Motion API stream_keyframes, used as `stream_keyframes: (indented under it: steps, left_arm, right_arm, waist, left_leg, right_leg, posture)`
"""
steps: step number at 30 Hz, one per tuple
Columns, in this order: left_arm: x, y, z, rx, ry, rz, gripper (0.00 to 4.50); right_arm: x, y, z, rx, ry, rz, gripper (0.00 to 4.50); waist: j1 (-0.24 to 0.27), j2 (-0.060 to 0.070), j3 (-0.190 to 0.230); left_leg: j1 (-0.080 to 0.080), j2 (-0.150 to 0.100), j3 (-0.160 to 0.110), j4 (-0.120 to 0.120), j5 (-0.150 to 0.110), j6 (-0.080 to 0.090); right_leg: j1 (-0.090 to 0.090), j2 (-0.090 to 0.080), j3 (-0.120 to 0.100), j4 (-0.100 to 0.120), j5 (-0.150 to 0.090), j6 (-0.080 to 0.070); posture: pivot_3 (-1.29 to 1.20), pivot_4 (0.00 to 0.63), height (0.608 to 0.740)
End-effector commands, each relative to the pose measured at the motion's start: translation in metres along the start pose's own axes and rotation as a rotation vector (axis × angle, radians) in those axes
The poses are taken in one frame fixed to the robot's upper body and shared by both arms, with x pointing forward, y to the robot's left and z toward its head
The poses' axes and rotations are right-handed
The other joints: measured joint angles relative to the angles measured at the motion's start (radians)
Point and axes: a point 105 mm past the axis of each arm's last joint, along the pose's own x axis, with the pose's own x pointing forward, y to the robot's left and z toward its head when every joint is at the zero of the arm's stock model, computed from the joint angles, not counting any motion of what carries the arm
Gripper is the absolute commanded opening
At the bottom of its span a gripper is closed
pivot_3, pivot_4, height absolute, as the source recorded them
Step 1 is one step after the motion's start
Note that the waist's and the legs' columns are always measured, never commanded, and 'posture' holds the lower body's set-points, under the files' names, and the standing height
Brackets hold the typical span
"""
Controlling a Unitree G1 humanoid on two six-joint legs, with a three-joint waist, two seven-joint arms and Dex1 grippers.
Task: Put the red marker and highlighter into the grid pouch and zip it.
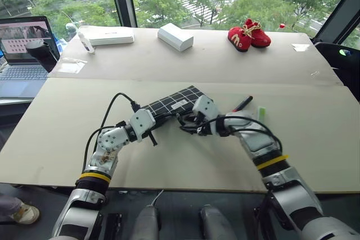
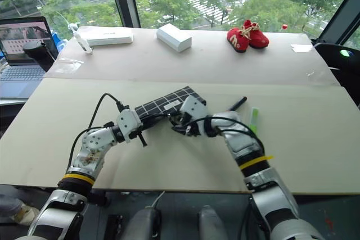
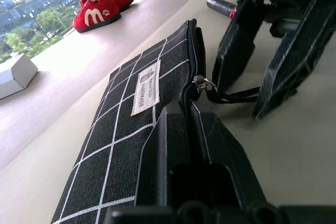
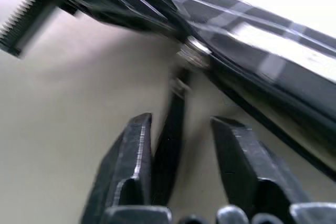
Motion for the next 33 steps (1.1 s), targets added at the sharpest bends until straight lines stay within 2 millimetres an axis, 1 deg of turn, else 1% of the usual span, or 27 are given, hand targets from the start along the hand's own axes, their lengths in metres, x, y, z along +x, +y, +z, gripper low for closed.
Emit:
stream_keyframes:
  steps: [1,2,3,4,6,7,8,11,12,13,14,15,16,18,20,21,24,29,31,33]
  left_arm:
    - [0.002,0.003,0.009,0.025,-0.029,0.003,0.0]
    - [0.002,0.003,0.009,0.025,-0.03,0.002,0.0]
    - [0.002,0.002,0.009,0.025,-0.03,0.0,0.0]
    - [0.002,0.002,0.009,0.025,-0.03,0.0,0.0]
    - [0.001,0.002,0.009,0.024,-0.03,-0.002,0.0]
    - [0.001,0.001,0.009,0.023,-0.029,-0.002,0.0]
    - [0.001,0.001,0.009,0.024,-0.029,-0.004,0.0]
    - [0.001,0.001,0.009,0.024,-0.028,-0.005,0.0]
    - [0.001,0.001,0.009,0.024,-0.028,-0.005,0.0]
    - [0.001,0.001,0.009,0.023,-0.029,-0.004,0.0]
    - [0.002,0.001,0.009,0.019,-0.031,-0.006,0.0]
    - [0.003,0.0,0.009,0.017,-0.033,-0.01,0.0]
    - [0.004,-0.001,0.009,0.015,-0.035,-0.012,0.0]
    - [0.005,-0.003,0.008,0.012,-0.037,-0.019,0.0]
    - [0.007,-0.005,0.008,0.008,-0.041,-0.023,0.0]
    - [0.008,-0.005,0.008,0.006,-0.042,-0.025,0.0]
    - [0.01,-0.007,0.009,0.004,-0.047,-0.027,0.0]
    - [0.009,-0.006,0.008,0.004,-0.047,-0.024,0.0]
    - [0.008,-0.004,0.008,0.005,-0.047,-0.016,0.0]
    - [0.008,-0.004,0.008,0.006,-0.047,-0.011,0.0]
  right_arm:
    - [-0.023,0.012,0.004,0.051,-0.007,0.09,2.9]
    - [-0.03,0.011,0.003,0.043,-0.004,0.084,2.9]
    - [-0.042,0.01,0.005,0.05,-0.017,0.081,2.9]
    - [-0.062,0.009,0.015,0.055,-0.066,0.074,2.9]
    - [-0.092,0.009,0.03,0.045,-0.141,0.06,2.9]
    - [-0.101,0.01,0.034,0.037,-0.163,0.05,2.9]
    - [-0.11,0.004,0.034,0.047,-0.165,-0.002,2.9]
    - [-0.139,-0.037,0.023,0.096,-0.133,-0.308,2.9]
    - [-0.144,-0.045,0.02,0.107,-0.123,-0.372,2.9]
    - [-0.153,-0.055,0.012,0.116,-0.092,-0.464,2.9]
    - [-0.161,-0.058,-0.001,0.151,-0.061,-0.55,2.9]
    - [-0.165,-0.057,-0.013,0.184,-0.038,-0.606,2.9]
    - [-0.167,-0.055,-0.02,0.206,-0.023,-0.64,2.9]
    - [-0.163,-0.049,-0.037,0.256,0.0,-0.703,2.9]
    - [-0.161,-0.048,-0.054,0.305,0.029,-0.793,2.9]
    - [-0.162,-0.049,-0.059,0.313,0.042,-0.827,2.9]
    - [-0.165,-0.055,-0.069,0.353,0.047,-0.913,2.9]
    - [-0.166,-0.062,-0.077,0.377,0.056,-0.975,2.9]
    - [-0.164,-0.063,-0.082,0.383,0.067,-0.989,2.9]
    - [-0.158,-0.062,-0.088,0.398,0.073,-0.978,2.9]
  waist:
    - [-0.002,0.0,0.0]
    - [-0.003,0.0,0.0]
    - [-0.003,0.0,0.0]
    - [-0.003,0.0,0.0]
    - [0.001,0.0,0.001]
    - [0.003,0.0,0.001]
    - [0.004,0.0,0.001]
    - [0.003,-0.001,0.001]
    - [0.002,-0.001,0.001]
    - [0.002,-0.001,0.001]
    - [0.002,-0.001,0.001]
    - [0.004,-0.001,0.001]
    - [0.009,-0.001,0.001]
    - [0.015,-0.001,0.001]
    - [0.015,-0.001,0.001]
    - [0.014,-0.001,0.001]
    - [0.015,-0.001,0.001]
    - [0.015,-0.001,0.001]
    - [0.015,-0.001,0.001]
    - [0.014,-0.001,0.001]
  left_leg:
    - [0.0,0.0,0.0,0.0,0.0,0.0]
    - [0.0,0.0,-0.001,0.0,0.0,0.0]
    - [0.0,0.0,-0.001,0.0,0.0,0.0]
    - [0.0,0.0,-0.001,0.0,0.0,0.0]
    - [-0.001,0.0,-0.001,0.0,0.0,0.0]
    - [-0.002,-0.001,-0.001,0.001,0.0,0.0]
    - [-0.002,-0.001,-0.001,0.001,0.0,0.0]
    - [0.0,0.0,-0.001,0.002,0.0,0.0]
    - [0.001,0.0,-0.001,0.002,0.0,0.0]
    - [0.001,0.0,-0.001,0.002,0.0,0.0]
    - [0.001,0.0,-0.001,0.002,0.0,0.0]
    - [0.001,0.0,-0.001,0.002,0.0,0.0]
    - [0.0,0.0,-0.002,0.002,0.0,0.0]
    - [-0.001,0.0,-0.002,0.002,0.0,0.0]
    - [-0.001,-0.001,-0.001,0.002,0.0,0.0]
    - [-0.001,-0.001,-0.001,0.002,0.0,0.0]
    - [0.0,-0.001,-0.001,0.003,0.0,0.0]
    - [0.0,-0.001,-0.001,0.003,0.0,0.0]
    - [0.0,-0.001,-0.001,0.003,0.0,0.0]
    - [-0.001,-0.001,-0.001,0.003,0.0,0.0]
  right_leg:
    - [0.0,0.0,0.0,0.0,0.0,0.0]
    - [0.0,0.0,0.0,0.0,0.0,0.0]
    - [0.0,0.0,0.0,0.0,0.0,0.0]
    - [0.0,0.0,0.0,0.0,0.0,0.0]
    - [0.0,0.0,0.0,-0.001,0.0,0.0]
    - [0.0,0.0,0.0,0.0,0.0,0.0]
    - [0.0,0.0,0.0,-0.001,0.0,0.0]
    - [0.002,0.0,0.0,-0.001,0.0,0.0]
    - [0.003,0.0,-0.001,-0.001,0.0,0.0]
    - [0.003,0.0,-0.001,-0.001,0.0,0.0]
    - [0.003,0.0,0.0,-0.001,0.0,0.0]
    - [0.002,0.0,0.0,-0.001,0.0,0.0]
    - [0.003,0.0,-0.001,-0.001,0.0,0.0]
    - [0.002,0.0,0.0,-0.002,0.0,0.0]
    - [0.002,0.0,0.0,-0.002,0.0,0.0]
    - [0.002,0.0,0.001,-0.002,0.0,0.0]
    - [0.002,0.0,0.001,0.0,0.0,0.001]
    - [0.002,0.0,0.001,-0.001,0.0,0.001]
    - [0.002,0.0,0.001,-0.001,0.0,0.001]
    - [0.002,0.0,0.001,-0.001,0.0,0.001]
  posture:
    - [0.0,0.15,0.729]
    - [0.0,0.15,0.729]
    - [0.0,0.15,0.729]
    - [0.0,0.15,0.729]
    - [0.0,0.15,0.729]
    - [0.0,0.15,0.729]
    - [0.0,0.15,0.729]
    - [0.0,0.15,0.729]
    - [0.0,0.15,0.729]
    - [0.0,0.15,0.729]
    - [0.0,0.15,0.729]
    - [0.0,0.15,0.729]
    - [0.0,0.15,0.729]
    - [0.0,0.15,0.729]
    - [0.0,0.15,0.729]
    - [0.0,0.15,0.729]
    - [0.0,0.15,0.729]
    - [0.0,0.15,0.729]
    - [0.0,0.15,0.729]
    - [0.0,0.15,0.729]
